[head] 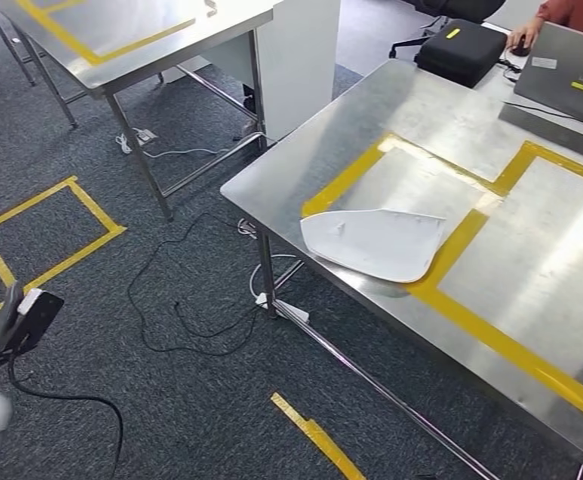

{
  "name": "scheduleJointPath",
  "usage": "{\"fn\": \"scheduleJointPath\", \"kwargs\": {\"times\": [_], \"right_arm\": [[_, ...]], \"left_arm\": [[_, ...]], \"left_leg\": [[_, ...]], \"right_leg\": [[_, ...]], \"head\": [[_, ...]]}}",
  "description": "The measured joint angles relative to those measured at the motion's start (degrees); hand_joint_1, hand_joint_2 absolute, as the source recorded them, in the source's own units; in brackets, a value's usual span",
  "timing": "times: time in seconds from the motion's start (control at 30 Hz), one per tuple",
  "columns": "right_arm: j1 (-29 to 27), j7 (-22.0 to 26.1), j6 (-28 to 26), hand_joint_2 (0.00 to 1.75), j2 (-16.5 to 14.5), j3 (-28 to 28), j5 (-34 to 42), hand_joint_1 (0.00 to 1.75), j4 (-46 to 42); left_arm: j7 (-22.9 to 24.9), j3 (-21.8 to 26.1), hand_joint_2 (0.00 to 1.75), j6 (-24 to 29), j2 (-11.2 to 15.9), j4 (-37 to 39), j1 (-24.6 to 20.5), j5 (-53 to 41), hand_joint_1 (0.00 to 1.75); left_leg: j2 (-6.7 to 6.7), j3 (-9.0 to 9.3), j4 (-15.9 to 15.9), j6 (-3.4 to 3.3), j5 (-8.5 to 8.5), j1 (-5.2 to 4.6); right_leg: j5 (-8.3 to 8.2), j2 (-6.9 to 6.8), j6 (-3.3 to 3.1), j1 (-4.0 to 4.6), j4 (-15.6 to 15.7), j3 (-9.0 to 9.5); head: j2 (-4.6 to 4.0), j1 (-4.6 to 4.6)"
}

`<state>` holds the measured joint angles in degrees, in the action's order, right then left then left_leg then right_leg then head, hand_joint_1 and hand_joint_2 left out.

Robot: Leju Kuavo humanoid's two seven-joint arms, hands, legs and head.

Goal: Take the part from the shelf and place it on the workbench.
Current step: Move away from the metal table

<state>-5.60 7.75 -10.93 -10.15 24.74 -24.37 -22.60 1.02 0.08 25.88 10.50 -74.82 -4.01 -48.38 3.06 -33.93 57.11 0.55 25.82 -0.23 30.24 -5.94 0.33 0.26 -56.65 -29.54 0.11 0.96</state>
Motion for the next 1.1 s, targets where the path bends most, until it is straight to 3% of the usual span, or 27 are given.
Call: {"fn": "scheduleJointPath", "kwargs": {"times": [0.03,0.1,0.17,0.2,0.23,0.27,0.3,0.33,0.4,0.47,0.53,0.57,0.6,0.67,0.73,0.77,0.8,0.83,0.9,0.97,1.03,1.1], "right_arm": [[-0.2,-0.4,0.2,0.0,-0.1,0.0,-0.3,0.0,-0.7],[-0.5,-0.9,0.4,0.0,-0.4,0.0,-0.8,0.0,-1.9],[-0.8,-1.0,0.4,0.0,-0.5,0.0,-1.2,0.0,-2.7],[-1.1,-1.1,0.4,0.0,-0.5,0.0,-1.4,0.0,-3.0],[-1.3,-1.1,0.4,0.0,-0.5,0.1,-1.5,0.0,-3.2],[-1.5,-1.1,0.4,0.0,-0.5,0.1,-1.7,0.0,-3.4],[-1.6,-1.0,0.5,0.0,-0.5,0.2,-1.9,0.0,-3.6],[-1.6,-1.0,0.5,0.0,-0.5,0.3,-2.2,0.0,-3.7],[-1.6,-0.8,0.4,0.0,-0.6,0.6,-2.5,0.0,-3.8],[-1.6,-0.6,0.4,0.0,-0.6,0.9,-2.9,0.0,-3.9],[-1.5,-0.4,0.3,0.0,-0.7,1.2,-3.2,0.0,-3.9],[-1.5,-0.2,0.3,0.0,-0.8,1.3,-3.3,0.0,-3.9],[-1.4,-0.1,0.3,0.0,-0.9,1.4,-3.4,0.0,-3.9],[-1.4,0.0,0.3,0.0,-1.0,1.7,-3.4,0.0,-3.8],[-1.4,0.1,0.2,0.0,-1.1,2.1,-3.5,0.0,-3.8],[-1.4,0.2,0.2,0.0,-1.1,2.3,-3.6,0.0,-3.8],[-1.3,0.5,0.1,0.0,-1.1,2.4,-3.7,0.0,-3.7],[-1.1,0.7,0.0,0.0,-1.1,2.5,-3.8,0.0,-3.5],[-0.8,1.3,-0.3,0.0,-1.1,2.7,-4.1,0.0,-3.1],[-0.4,1.5,-0.5,0.0,-1.1,3.1,-4.3,0.0,-2.7],[0.1,1.6,-0.5,0.0,-1.1,3.4,-4.3,0.0,-2.4],[0.5,1.8,-0.4,0.0,-1.1,3.6,-4.3,0.0,-2.2]], "left_arm": [[0.1,0.7,0.0,-0.8,-0.3,0.8,1.1,1.2,0.0],[-0.4,2.1,0.0,-2.1,-1.2,2.9,2.9,4.2,0.0],[-1.2,3.2,0.0,-2.8,-2.4,5.2,4.1,6.5,0.0],[-1.4,3.7,0.0,-3.1,-2.9,6.4,4.5,7.4,0.0],[-1.6,4.3,0.0,-3.4,-3.3,7.8,5.0,8.4,0.0],[-1.9,5.0,0.0,-3.8,-3.8,9.3,5.5,9.7,0.0],[-2.3,5.9,0.0,-4.2,-4.2,10.9,5.9,11.1,0.0],[-3.0,6.8,0.0,-4.6,-4.7,12.7,6.3,12.7,0.0],[-4.6,8.9,0.0,-5.3,-5.6,16.1,6.8,15.5,0.0],[-6.3,11.1,0.0,-6.1,-6.5,19.5,7.1,17.9,0.0],[-7.8,13.3,0.0,-6.6,-7.2,22.8,7.8,19.5,0.0],[-8.4,14.4,0.0,-6.8,-7.6,24.5,8.2,19.9,0.0],[-8.9,15.5,0.0,-6.9,-7.8,25.9,8.5,20.2,0.0],[-9.3,17.1,0.0,-7.1,-8.3,28.1,8.5,20.4,0.0],[-9.4,18.1,0.0,-7.5,-8.7,30.4,8.2,20.7,0.0],[-9.5,18.7,0.0,-7.8,-8.9,31.7,8.2,21.0,0.0],[-9.9,19.5,0.0,-8.1,-9.1,33.2,8.2,21.4,0.0],[-10.6,20.5,0.0,-8.2,-9.2,34.8,8.3,21.7,0.0],[-12.4,22.6,0.0,-8.2,-9.5,37.8,8.1,22.2,0.0],[-13.5,24.2,0.0,-8.1,-9.9,40.2,7.8,22.6,0.0],[-14.1,25.7,0.0,-8.6,-10.2,42.4,7.7,23.9,0.0],[-15.1,28.0,0.0,-9.6,-10.6,44.5,7.7,26.3,0.0]], "left_leg": [[-0.6,0.09,-0.2,-0.3,-0.05,0.08],[-1.72,0.28,-0.5,-0.94,-0.21,0.33],[-2.93,0.32,-0.6,-1.4,-0.25,0.43],[-3.63,0.31,-0.6,-1.53,-0.23,0.38],[-4.39,0.34,-0.6,-1.58,-0.21,0.31],[-5.18,0.4,-0.6,-1.6,-0.19,0.24],[-5.99,0.49,-0.6,-1.6,-0.18,0.17],[-6.78,0.6,-0.6,-1.59,-0.16,0.12],[-8.25,0.61,-0.5,-1.44,-0.15,0.14],[-9.64,0.25,-0.5,-0.89,-0.33,0.4],[-10.89,0.01,-0.6,-0.11,-0.57,0.63],[-10.49,-0.05,-0.4,0.21,-0.44,0.63],[-9.26,-0.43,0.5,0.51,0.25,0.55],[-5.86,-2.83,5.6,1.1,3.28,0.57],[-4.19,-6.16,12.3,1.63,6.24,0.92],[-3.82,-6.86,13.9,1.81,6.47,1.14],[-3.48,-6.48,13.4,1.95,5.69,1.34],[-2.94,-4.94,10.9,2.05,4.13,1.51],[-0.64,-0.61,3.8,2.03,1.36,1.56],[0.64,1.62,0.1,1.41,0.76,1.28],[-0.37,1.64,-0.3,0.49,0.95,0.96],[-1.42,1.73,-0.6,-0.34,0.8,0.95]], "right_leg": [[0.26,-0.06,0.32,-0.1,0.0,0.08],[2.03,2.03,0.82,-0.33,-2.1,-0.71],[5.69,4.87,1.04,-0.44,-8.9,-3.82],[7.32,5.46,1.05,-0.42,-13.0,-5.85],[8.04,5.71,1.02,-0.39,-15.9,-7.45],[7.54,5.84,0.93,-0.37,-16.7,-8.15],[5.91,6.04,0.75,-0.36,-15.2,-7.75],[3.51,6.55,0.48,-0.36,-11.6,-6.32],[0.01,9.4,-0.18,-0.51,-3.8,-2.85],[-0.66,11.28,-0.54,-0.51,-0.4,-1.05],[-0.76,10.29,-0.77,-0.4,0.0,-0.54],[-0.91,9.61,-1.0,-0.46,0.3,-0.28],[-1.06,8.87,-1.21,-0.56,0.7,0.02],[-1.09,7.01,-1.61,-0.59,1.1,0.51],[-0.82,4.92,-1.81,-0.49,1.1,0.64],[-0.68,4.01,-1.8,-0.47,1.1,0.65],[-0.52,3.22,-1.72,-0.48,1.1,0.65],[-0.34,2.53,-1.56,-0.49,1.1,0.7],[0.22,1.25,-0.96,-0.3,1.0,1.19],[0.83,0.12,-0.2,-0.05,0.9,1.7],[1.13,-0.86,0.51,-0.18,1.1,2.36],[2.24,0.77,1.09,-0.55,0.0,2.26]], "head": [[0.0,0.0],[0.0,-0.11],[0.0,-0.36],[0.0,-0.43],[0.0,-0.46],[0.0,-0.47],[0.0,-0.45],[0.0,-0.46],[0.0,-0.4],[0.0,-0.4],[0.0,-0.45],[0.0,-0.38],[0.0,-0.25],[0.0,0.03],[0.0,0.11],[0.0,0.11],[0.0,0.11],[0.0,0.13],[0.0,0.15],[0.0,-0.15],[0.0,-0.45],[0.0,-0.55]]}}
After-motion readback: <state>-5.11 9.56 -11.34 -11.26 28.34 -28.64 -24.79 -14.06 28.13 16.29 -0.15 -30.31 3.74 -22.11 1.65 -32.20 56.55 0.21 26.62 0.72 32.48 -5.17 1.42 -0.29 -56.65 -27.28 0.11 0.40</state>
